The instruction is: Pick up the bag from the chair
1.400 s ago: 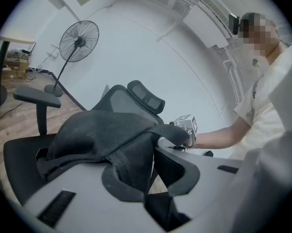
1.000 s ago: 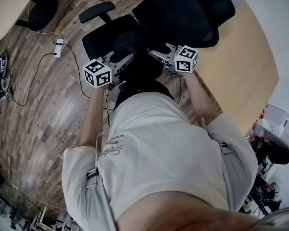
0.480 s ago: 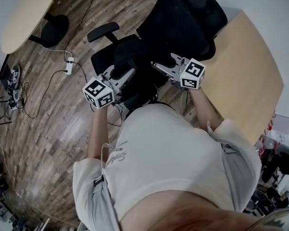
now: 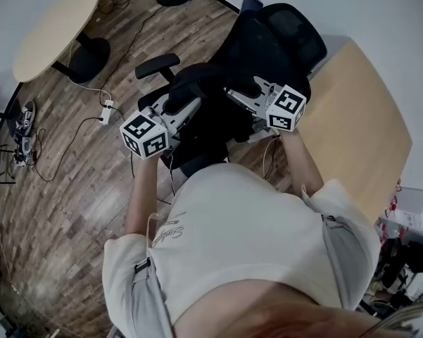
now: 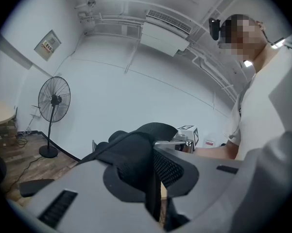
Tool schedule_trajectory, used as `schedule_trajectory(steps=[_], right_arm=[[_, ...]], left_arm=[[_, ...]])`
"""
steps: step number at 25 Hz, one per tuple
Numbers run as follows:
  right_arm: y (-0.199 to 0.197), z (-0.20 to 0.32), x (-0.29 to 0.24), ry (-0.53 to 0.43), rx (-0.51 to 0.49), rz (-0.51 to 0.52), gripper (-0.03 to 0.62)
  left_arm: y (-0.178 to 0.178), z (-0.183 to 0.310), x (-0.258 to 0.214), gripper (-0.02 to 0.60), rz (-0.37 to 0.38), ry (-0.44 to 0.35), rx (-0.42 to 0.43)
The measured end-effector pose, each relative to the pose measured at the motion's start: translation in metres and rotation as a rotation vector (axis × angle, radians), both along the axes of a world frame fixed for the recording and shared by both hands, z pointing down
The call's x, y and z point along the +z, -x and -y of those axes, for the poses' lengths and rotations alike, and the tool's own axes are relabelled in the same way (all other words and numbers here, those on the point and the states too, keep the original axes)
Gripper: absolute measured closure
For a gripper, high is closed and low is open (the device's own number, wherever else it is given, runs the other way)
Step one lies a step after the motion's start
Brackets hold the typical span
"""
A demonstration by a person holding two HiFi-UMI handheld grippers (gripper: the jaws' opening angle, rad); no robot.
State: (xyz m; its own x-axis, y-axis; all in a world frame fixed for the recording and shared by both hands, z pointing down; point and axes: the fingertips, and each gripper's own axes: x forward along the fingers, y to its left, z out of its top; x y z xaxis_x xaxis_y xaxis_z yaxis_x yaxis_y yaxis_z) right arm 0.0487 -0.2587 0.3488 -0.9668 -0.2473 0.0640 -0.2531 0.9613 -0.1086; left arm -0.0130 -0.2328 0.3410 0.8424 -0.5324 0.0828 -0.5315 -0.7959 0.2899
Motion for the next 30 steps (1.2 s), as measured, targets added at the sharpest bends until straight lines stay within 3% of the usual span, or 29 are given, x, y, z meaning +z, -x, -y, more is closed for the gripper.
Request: schedule_trajectory(steps=[13, 30], right_arm=[[0.01, -0.006, -0.036, -0.053, -0.015, -0.002, 0.572], [0.022, 0.0, -0.017, -0.031, -0.011, 0.002, 0.574]], left_arm=[[0.008, -0.01, -0.037, 0.529, -0.008, -0.134, -0.047], [0.02, -0.004, -0.024, 0.531, -0.01, -0.121, -0.065]])
